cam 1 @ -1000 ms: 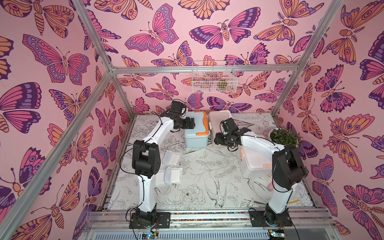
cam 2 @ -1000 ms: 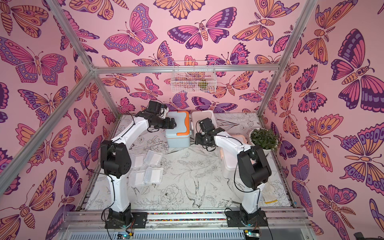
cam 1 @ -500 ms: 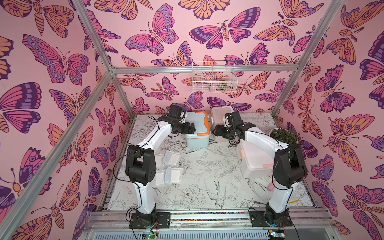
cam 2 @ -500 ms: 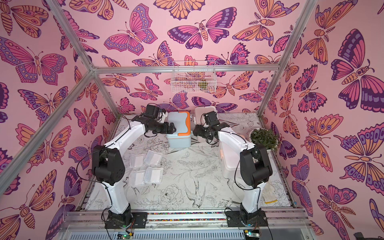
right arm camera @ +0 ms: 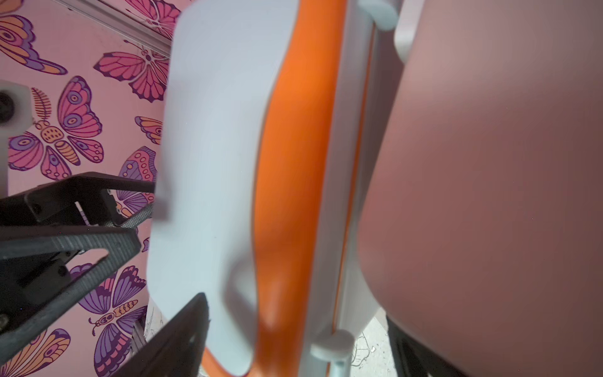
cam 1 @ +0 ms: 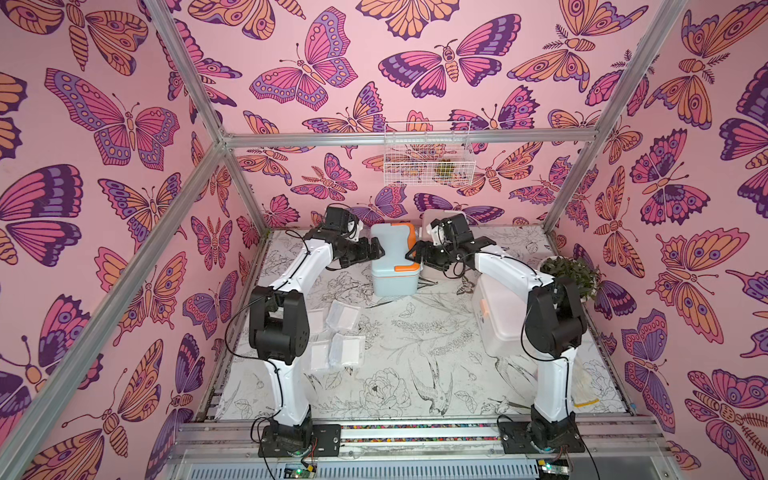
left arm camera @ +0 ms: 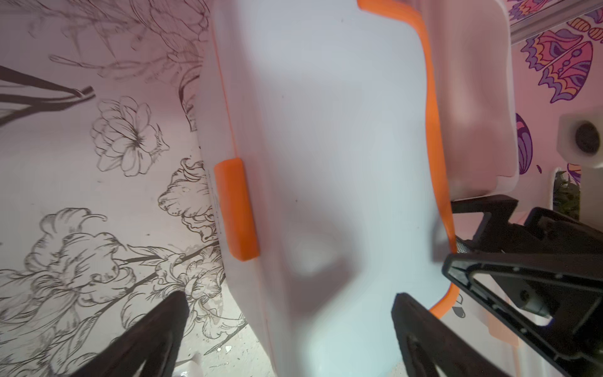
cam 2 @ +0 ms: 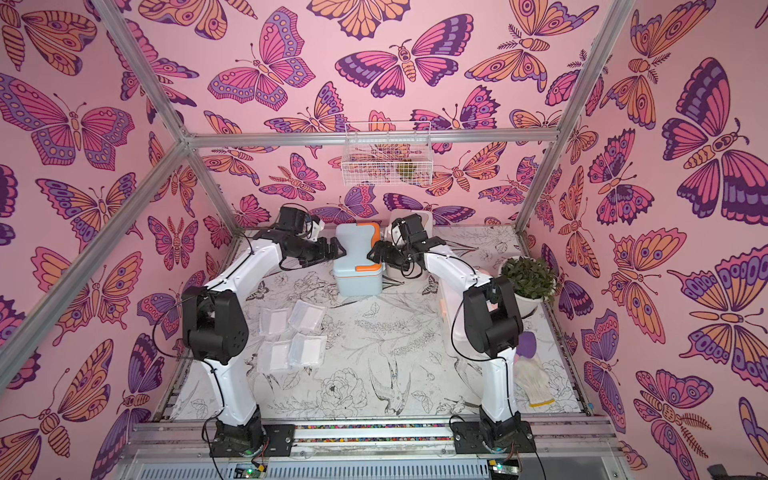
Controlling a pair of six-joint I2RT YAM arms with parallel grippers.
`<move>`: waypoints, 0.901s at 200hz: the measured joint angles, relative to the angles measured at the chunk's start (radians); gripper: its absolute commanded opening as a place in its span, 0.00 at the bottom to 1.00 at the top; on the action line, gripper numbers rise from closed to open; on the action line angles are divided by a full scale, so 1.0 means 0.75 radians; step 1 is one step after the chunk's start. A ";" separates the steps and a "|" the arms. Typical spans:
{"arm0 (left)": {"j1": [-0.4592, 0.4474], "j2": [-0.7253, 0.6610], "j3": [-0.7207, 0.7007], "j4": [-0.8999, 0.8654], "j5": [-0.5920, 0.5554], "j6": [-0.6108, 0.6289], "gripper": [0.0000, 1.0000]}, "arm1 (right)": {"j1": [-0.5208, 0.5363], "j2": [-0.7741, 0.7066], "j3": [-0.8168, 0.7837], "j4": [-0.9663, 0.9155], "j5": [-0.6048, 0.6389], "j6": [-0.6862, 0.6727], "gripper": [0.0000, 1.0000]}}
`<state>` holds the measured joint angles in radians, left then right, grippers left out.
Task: Open first aid kits and take out gauze
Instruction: Move the first aid kit to the center of the board.
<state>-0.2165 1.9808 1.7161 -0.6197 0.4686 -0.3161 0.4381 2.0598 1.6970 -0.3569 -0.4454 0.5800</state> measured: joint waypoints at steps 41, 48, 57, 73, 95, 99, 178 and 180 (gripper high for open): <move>-0.092 -0.004 -0.063 0.047 0.012 -0.035 1.00 | 0.022 0.002 0.008 -0.004 -0.042 -0.004 0.71; -0.097 -0.015 -0.077 0.058 0.005 -0.041 1.00 | 0.020 -0.005 0.001 -0.004 -0.043 -0.004 0.70; -0.104 -0.037 -0.108 0.079 -0.004 -0.049 1.00 | 0.020 -0.022 -0.025 0.006 -0.040 -0.005 0.70; -0.124 -0.107 -0.209 0.125 -0.024 -0.068 1.00 | 0.028 -0.080 -0.108 0.022 -0.041 -0.006 0.70; -0.174 -0.246 -0.388 0.168 -0.042 -0.108 1.00 | 0.052 -0.207 -0.264 0.021 -0.033 -0.006 0.70; -0.183 -0.265 -0.411 0.172 -0.047 -0.116 1.00 | 0.056 -0.229 -0.292 0.021 -0.031 -0.006 0.70; -0.466 -0.584 -0.759 0.259 -0.232 -0.230 1.00 | 0.185 -0.736 -0.816 -0.031 0.071 0.015 0.72; -0.477 -0.590 -0.763 0.262 -0.238 -0.231 1.00 | 0.189 -0.751 -0.828 -0.037 0.076 0.016 0.72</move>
<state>-0.5743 1.5387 1.1435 -0.4229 0.2905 -0.4892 0.5797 1.4967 1.0763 -0.3847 -0.3882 0.5919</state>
